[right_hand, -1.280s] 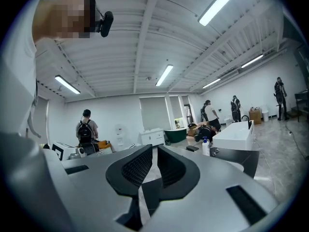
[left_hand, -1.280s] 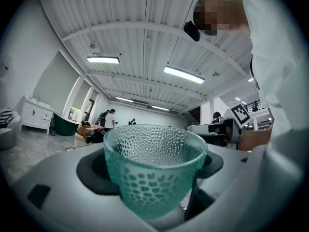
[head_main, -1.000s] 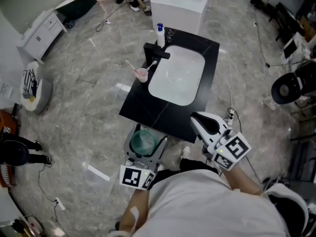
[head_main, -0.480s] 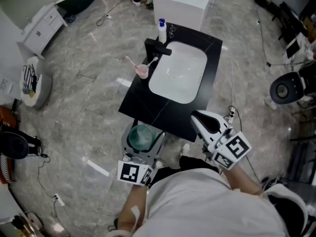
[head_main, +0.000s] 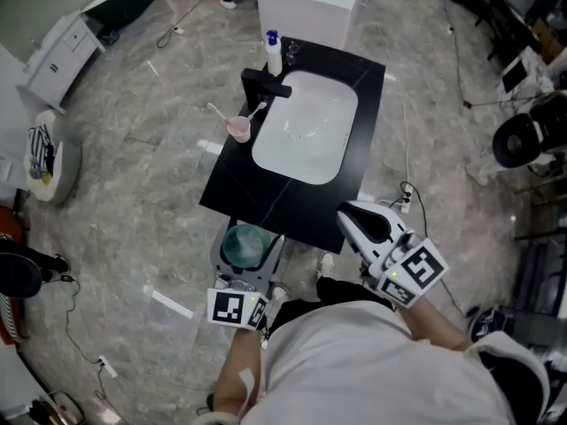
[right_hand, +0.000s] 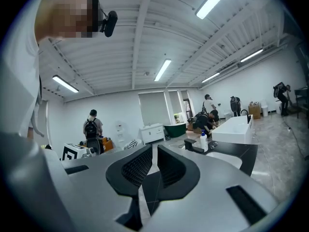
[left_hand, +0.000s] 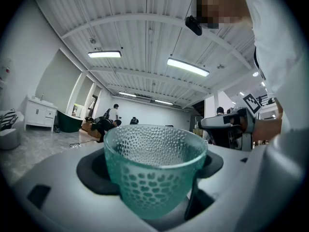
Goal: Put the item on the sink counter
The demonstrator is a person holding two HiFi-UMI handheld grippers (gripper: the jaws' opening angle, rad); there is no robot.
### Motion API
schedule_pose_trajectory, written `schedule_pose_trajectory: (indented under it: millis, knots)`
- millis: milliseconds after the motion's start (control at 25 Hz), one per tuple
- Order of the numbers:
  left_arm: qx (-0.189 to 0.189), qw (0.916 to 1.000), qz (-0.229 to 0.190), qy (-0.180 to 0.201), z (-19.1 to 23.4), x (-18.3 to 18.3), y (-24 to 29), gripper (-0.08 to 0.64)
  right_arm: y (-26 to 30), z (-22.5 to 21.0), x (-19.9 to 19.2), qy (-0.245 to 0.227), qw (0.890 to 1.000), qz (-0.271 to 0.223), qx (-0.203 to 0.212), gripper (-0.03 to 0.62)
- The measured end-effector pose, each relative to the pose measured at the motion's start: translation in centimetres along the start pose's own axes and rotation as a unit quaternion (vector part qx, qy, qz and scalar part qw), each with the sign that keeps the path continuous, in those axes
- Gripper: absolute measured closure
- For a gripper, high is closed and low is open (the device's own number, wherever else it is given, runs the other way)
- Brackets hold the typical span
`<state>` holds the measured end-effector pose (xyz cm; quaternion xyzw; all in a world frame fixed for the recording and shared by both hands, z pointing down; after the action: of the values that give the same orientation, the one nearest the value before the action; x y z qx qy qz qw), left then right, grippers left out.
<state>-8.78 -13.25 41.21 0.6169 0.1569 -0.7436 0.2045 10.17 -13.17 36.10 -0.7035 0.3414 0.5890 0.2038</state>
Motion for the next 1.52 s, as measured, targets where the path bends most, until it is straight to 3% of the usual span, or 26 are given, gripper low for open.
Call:
schedule_pose_trajectory:
  millis: [1080, 1520]
  knots:
    - [-0.025, 0.9987, 0.035, 0.026, 0.8, -5.3, 3.3, 0.166, -1.3, 0.2, -1.8, 0.013, 1.0, 0.021, -0.012, 0.535]
    - [-0.028, 0.9978, 0.045, 0.04, 1.9, -8.1, 4.8, 0.166, -3.2, 0.0, -2.0, 0.003, 0.998, 0.039, -0.045, 0.535]
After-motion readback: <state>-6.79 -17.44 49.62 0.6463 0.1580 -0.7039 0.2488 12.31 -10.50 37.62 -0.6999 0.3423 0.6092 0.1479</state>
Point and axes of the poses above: the fingertips, and each gripper's own axes: y forward along the fingers, z to its left, x out of its top, the point moved 4 cm from there along -y, backward along the fingers, and after that the axes turned 4 degrees about x, right-handed, at the moved point
